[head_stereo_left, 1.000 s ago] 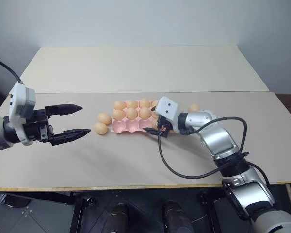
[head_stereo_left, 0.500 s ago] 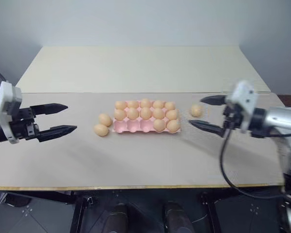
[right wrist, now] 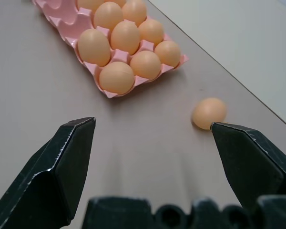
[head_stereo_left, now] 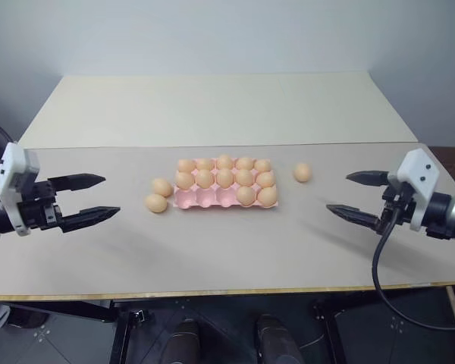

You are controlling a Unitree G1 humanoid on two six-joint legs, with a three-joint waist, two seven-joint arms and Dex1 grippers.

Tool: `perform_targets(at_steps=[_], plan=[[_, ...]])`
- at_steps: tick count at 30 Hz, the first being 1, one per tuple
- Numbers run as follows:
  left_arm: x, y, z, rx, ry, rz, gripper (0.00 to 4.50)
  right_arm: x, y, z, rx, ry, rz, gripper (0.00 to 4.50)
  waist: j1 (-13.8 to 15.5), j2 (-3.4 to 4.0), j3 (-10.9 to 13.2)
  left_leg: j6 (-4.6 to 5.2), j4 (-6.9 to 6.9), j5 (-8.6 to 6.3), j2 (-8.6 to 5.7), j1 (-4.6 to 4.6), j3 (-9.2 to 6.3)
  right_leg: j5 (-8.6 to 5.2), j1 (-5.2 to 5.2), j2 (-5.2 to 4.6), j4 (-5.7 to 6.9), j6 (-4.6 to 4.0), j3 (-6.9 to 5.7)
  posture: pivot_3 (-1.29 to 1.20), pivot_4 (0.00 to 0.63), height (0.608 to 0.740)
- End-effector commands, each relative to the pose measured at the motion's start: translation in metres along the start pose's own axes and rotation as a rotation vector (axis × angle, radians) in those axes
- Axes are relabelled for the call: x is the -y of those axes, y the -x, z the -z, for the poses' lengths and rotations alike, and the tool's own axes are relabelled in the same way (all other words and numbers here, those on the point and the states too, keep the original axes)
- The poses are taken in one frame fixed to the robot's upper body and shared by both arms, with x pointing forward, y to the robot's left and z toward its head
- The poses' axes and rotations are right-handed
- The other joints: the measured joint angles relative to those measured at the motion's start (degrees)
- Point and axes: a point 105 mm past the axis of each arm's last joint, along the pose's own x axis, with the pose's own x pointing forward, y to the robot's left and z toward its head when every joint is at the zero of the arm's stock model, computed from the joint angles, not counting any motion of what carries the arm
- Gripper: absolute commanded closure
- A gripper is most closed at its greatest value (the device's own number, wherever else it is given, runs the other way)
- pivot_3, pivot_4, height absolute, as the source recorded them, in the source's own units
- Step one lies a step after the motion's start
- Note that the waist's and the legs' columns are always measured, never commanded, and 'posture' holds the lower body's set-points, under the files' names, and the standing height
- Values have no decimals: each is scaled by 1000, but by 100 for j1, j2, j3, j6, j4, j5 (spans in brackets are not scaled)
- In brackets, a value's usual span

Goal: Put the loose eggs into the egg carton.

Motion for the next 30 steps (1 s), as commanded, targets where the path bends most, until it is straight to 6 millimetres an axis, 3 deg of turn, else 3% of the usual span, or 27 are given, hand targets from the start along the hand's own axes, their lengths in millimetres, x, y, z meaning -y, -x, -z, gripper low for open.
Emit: perform_targets(at_steps=[1,7,13,21,24,30], plan=[[3,1,-16,40,-47,2,0,11,-10,-5,1,12,54,26,-16,0,0,0,0,0,0,1,1,0,-1,0,1,-1,1,0,150,740],[2,-3,-24,50,-72,8,0,41,-69,9,-46,-70,193,26,-43,-1,-1,0,-1,0,4,6,8,5,-4,4,2,-5,7,0,150,740],[3,-4,-26,55,-81,11,0,60,-112,18,-74,-123,268,26,-21,-1,-1,0,-6,0,0,-22,9,5,-32,0,-2,-5,8,0,150,740],[7,-1,-25,46,-84,12,0,68,-144,35,-138,-117,323,26,-30,-1,-1,-4,7,3,-1,-64,16,11,-87,0,25,-3,18,0,150,740],[7,0,-25,42,-85,11,0,70,-149,35,-121,-135,331,648,-71,-1,-1,-9,10,6,-1,-79,18,12,-105,1,32,-3,21,0,150,740],[9,0,-28,41,-96,13,0,71,-147,28,-70,-149,338,2562,-123,-1,-1,-9,10,6,0,-77,17,12,-104,1,35,-3,21,0,150,740]])
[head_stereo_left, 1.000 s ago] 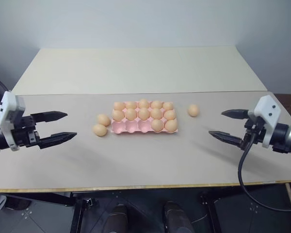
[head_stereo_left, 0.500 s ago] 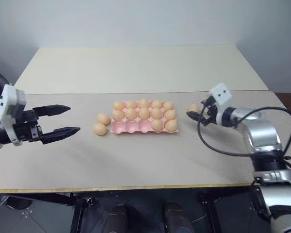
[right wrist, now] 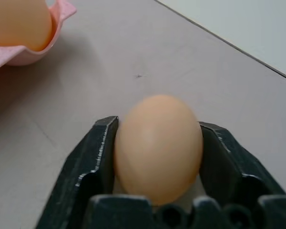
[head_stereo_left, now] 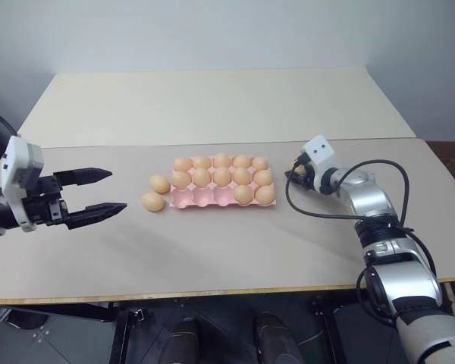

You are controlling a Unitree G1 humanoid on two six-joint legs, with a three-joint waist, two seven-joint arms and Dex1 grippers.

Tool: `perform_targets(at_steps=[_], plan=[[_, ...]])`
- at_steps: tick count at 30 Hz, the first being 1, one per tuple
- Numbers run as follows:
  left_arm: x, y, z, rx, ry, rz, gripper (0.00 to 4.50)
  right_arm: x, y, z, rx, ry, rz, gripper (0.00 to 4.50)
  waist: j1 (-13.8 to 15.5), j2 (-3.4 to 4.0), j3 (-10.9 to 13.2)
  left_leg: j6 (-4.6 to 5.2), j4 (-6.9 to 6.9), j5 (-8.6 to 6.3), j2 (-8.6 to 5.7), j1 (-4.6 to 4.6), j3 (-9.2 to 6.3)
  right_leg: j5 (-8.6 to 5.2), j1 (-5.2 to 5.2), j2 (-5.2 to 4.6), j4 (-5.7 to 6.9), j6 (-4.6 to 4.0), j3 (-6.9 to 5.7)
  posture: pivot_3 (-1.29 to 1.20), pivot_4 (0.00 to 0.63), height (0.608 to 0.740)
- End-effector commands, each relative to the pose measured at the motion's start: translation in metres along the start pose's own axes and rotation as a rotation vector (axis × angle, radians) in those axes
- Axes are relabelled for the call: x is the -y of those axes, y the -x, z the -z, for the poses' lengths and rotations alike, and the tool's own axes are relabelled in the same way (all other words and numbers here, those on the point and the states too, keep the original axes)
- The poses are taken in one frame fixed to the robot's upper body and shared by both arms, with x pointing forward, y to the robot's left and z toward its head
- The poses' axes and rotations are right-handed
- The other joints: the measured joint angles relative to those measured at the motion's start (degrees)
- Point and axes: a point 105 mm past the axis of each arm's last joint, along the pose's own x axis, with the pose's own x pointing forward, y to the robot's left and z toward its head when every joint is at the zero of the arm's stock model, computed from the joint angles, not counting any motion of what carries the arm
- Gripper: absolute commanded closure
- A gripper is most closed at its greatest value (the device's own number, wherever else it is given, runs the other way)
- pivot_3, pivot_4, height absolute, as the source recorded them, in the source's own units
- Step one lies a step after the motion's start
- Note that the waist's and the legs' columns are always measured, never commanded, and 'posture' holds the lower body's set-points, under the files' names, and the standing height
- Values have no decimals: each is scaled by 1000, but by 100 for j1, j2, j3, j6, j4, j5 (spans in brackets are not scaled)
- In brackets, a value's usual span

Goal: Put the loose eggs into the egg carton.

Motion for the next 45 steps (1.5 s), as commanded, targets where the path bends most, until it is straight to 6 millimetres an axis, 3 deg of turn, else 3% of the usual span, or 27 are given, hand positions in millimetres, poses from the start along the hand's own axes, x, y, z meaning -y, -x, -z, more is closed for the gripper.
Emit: perform_targets(at_steps=[1,3,7,12,17,23,24,26,31,35,39,45], plan=[[1,7,-14,13,-54,-14,0,7,10,-24,97,11,14,2642,-12,0,0,0,0,0,0,0,0,0,0,0,0,0,0,0,150,740],[0,7,-14,12,-52,-15,0,2,18,-34,133,41,-6,2711,-17,0,0,0,-1,0,1,0,0,0,-2,2,1,0,0,0,150,740],[-1,4,-17,13,-56,-4,0,-22,36,-79,260,87,-85,2723,-26,0,0,0,0,0,1,-1,-1,0,-3,2,5,0,1,0,150,740],[1,-1,-19,24,-55,15,0,-87,50,-121,388,139,-276,2723,-51,1,-1,1,-1,-1,11,6,-1,0,-6,13,15,0,4,0,150,740],[2,-3,-17,24,-49,22,0,-149,44,-114,357,187,-423,2723,-34,-3,-3,1,1,0,11,3,-2,0,-6,14,38,0,3,0,150,740],[3,-1,-16,22,-52,15,0,-169,24,-100,271,285,-411,2723,-10,-6,-5,-1,5,1,5,2,-3,0,-6,8,34,0,1,0,150,740],[4,-1,-16,22,-51,15,0,-171,23,-99,263,286,-415,2409,-19,-6,-5,-1,5,1,5,3,-3,0,-6,9,34,0,1,0,150,740],[5,0,-16,22,-49,14,0,-174,23,-98,257,287,-426,1900,-25,-6,-5,-1,4,1,7,3,-3,0,-9,10,35,0,2,0,150,740],[6,0,-15,27,-45,6,0,-178,28,-104,267,292,-456,113,-26,-6,-5,-1,3,1,9,2,-3,0,-9,11,35,0,2,0,150,740],[6,-2,-14,33,-45,5,0,-162,42,-123,329,282,-429,22,-25,-6,-5,-1,4,1,9,3,-3,0,-10,11,35,0,2,0,150,740],[3,-7,-12,49,-37,1,0,-125,77,-139,420,221,-413,22,28,-6,-5,-1,4,0,7,0,-5,0,-8,10,34,0,-1,0,150,740],[-1,8,-3,25,-7,-56,0,-74,135,-112,409,223,-378,22,111,-8,-5,4,3,-2,5,-2,-5,-1,-1,5,9,0,-4,0,150,740]])
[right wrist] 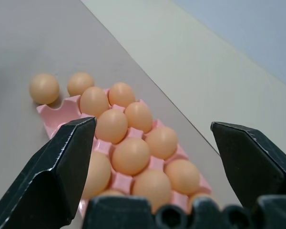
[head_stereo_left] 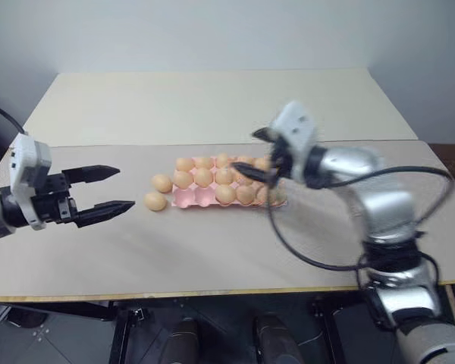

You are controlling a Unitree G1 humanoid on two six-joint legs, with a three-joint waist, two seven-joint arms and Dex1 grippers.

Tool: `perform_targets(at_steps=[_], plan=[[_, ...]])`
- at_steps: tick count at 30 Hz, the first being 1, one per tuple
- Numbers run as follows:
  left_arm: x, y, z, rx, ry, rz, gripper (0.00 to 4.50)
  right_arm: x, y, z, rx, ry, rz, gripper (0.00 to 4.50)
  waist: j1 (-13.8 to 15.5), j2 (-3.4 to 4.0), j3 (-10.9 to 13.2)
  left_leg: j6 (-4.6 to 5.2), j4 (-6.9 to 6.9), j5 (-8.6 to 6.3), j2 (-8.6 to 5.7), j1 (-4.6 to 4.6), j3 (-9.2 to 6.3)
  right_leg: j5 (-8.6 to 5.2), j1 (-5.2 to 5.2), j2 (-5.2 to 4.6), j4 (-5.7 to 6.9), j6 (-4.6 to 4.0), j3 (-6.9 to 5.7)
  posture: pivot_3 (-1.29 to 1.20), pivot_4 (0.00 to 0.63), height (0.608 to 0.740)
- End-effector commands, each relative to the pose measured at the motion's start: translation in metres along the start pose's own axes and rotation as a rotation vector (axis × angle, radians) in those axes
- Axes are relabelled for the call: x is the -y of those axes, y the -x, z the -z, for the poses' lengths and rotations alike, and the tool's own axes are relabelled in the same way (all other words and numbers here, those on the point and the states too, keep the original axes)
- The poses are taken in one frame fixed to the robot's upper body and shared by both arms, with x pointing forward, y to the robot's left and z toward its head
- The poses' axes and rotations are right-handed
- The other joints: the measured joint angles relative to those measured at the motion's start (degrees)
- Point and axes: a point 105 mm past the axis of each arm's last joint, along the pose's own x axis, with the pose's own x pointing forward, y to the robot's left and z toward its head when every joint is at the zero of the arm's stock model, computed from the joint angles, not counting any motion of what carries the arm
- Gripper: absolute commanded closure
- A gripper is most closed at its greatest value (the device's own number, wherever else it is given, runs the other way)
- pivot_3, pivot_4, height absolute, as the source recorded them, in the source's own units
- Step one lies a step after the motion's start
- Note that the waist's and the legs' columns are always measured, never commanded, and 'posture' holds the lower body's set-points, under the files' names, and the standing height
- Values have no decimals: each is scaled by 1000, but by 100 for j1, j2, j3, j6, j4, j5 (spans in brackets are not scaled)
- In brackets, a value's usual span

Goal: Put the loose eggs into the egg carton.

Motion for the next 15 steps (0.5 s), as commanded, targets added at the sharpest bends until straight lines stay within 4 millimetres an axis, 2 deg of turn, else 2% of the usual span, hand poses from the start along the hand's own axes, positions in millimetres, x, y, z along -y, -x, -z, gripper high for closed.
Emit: perform_targets(at_steps=[1,5,7,10,15], plan=[[-5,20,-4,-10,-24,-65,0,3,39,-3,19,12,2,22,4,0,0,0,0,0,0,0,2,0,0,-1,-8,0,1,0,150,740],[-15,42,-4,-44,-41,-154,0,4,92,18,-58,-36,2,22,2,0,0,1,0,0,5,8,9,0,2,4,-1,-1,7,0,150,740],[-20,50,-3,-49,-35,-192,0,2,110,27,-102,-42,-9,22,13,0,0,2,0,-1,4,9,9,0,7,4,-6,-1,5,0,150,740],[-18,48,3,-71,-29,-169,0,-1,114,31,-101,-47,-19,22,-21,-1,0,2,0,-1,3,32,17,0,31,1,-9,0,10,0,150,740],[-16,27,16,-74,-11,-134,0,-4,100,33,-64,-44,-18,22,-8,-1,0,3,-4,-2,11,52,21,0,50,8,-10,-1,14,0,150,740]])
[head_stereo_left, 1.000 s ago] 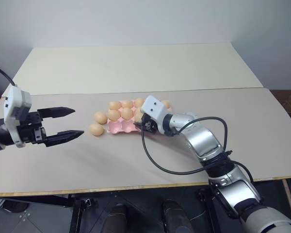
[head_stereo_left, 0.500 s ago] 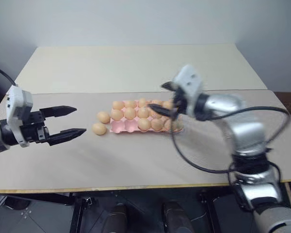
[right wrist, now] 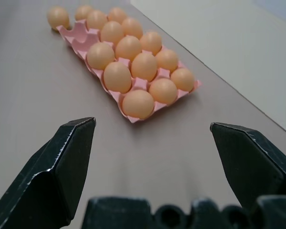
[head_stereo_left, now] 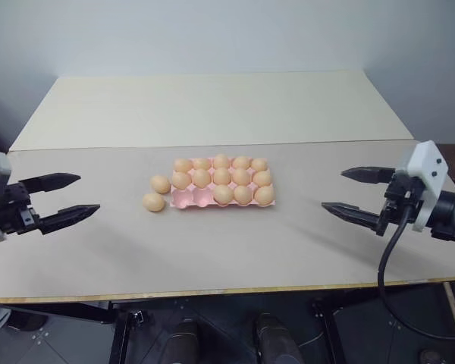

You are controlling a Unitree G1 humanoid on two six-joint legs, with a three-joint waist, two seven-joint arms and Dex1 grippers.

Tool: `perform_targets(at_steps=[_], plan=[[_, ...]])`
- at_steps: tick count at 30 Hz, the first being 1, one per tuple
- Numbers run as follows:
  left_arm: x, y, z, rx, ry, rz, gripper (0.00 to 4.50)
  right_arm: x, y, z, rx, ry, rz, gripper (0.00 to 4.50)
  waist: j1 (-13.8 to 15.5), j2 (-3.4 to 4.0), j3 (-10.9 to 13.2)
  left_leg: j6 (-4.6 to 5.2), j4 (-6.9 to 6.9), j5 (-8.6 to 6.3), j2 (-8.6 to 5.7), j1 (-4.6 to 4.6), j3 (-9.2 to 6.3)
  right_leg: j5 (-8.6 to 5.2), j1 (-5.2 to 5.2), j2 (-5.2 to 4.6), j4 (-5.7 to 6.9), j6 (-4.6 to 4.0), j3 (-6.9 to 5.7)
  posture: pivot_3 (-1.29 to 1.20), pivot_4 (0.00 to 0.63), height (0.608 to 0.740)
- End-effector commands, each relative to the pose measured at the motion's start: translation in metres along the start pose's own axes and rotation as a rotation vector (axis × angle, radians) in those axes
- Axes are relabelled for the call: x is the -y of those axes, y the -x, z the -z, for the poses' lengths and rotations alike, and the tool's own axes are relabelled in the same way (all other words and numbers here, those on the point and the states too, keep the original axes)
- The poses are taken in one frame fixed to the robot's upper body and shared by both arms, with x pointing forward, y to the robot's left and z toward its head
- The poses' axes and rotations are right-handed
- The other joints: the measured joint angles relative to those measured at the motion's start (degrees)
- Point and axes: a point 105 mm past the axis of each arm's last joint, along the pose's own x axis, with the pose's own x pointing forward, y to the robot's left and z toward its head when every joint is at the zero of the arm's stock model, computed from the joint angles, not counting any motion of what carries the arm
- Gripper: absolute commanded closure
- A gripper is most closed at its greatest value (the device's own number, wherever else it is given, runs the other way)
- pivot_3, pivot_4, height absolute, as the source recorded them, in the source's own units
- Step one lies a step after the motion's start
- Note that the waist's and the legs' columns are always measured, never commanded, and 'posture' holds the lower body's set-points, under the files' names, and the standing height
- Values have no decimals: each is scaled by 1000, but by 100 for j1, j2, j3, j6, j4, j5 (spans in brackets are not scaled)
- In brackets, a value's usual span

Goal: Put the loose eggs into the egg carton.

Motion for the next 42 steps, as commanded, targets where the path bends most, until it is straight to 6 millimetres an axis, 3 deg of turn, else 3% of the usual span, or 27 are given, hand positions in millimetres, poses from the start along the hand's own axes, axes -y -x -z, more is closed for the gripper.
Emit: perform_targets(at_steps=[1,7,17,25,28,32,34,42], plan=[[7,-19,3,-2,-28,33,0,-6,-9,-10,57,42,-15,22,17,0,0,0,0,0,0,-1,0,0,1,0,-1,0,0,0,150,740],[8,-75,23,41,8,-44,0,-8,-19,-15,97,43,-11,22,72,-9,-5,0,8,0,-14,-14,-5,2,2,-14,-8,3,-6,0,150,740],[-6,-123,53,6,26,-166,0,-12,-21,-20,115,48,-1,22,65,-15,-9,1,9,-1,-15,-14,-6,2,0,-13,-7,4,-7,0,150,740],[-13,-130,70,-51,55,-197,0,-14,-19,-21,119,38,9,22,62,-16,-9,2,10,-1,-15,-14,-7,2,1,-13,-6,4,-8,0,150,740],[-14,-131,69,-42,69,-193,565,-15,-19,-21,121,34,12,0,60,-16,-9,2,10,-1,-16,-14,-7,2,1,-14,-7,4,-8,0,150,740],[-13,-130,70,-46,68,-187,1858,-14,-20,-21,120,28,15,0,55,-16,-9,2,10,-1,-16,-14,-8,2,1,-14,-7,4,-8,0,150,740],[-14,-128,70,-51,58,-204,2262,-14,-20,-21,124,21,18,0,57,-16,-9,2,10,-1,-16,-14,-8,2,1,-14,-6,4,-8,0,150,740],[-13,-92,62,-52,14,-238,2358,-17,-20,-20,126,12,21,0,27,-16,-10,4,9,-2,-12,-15,-8,2,-2,-12,-7,4,-6,0,150,740]])
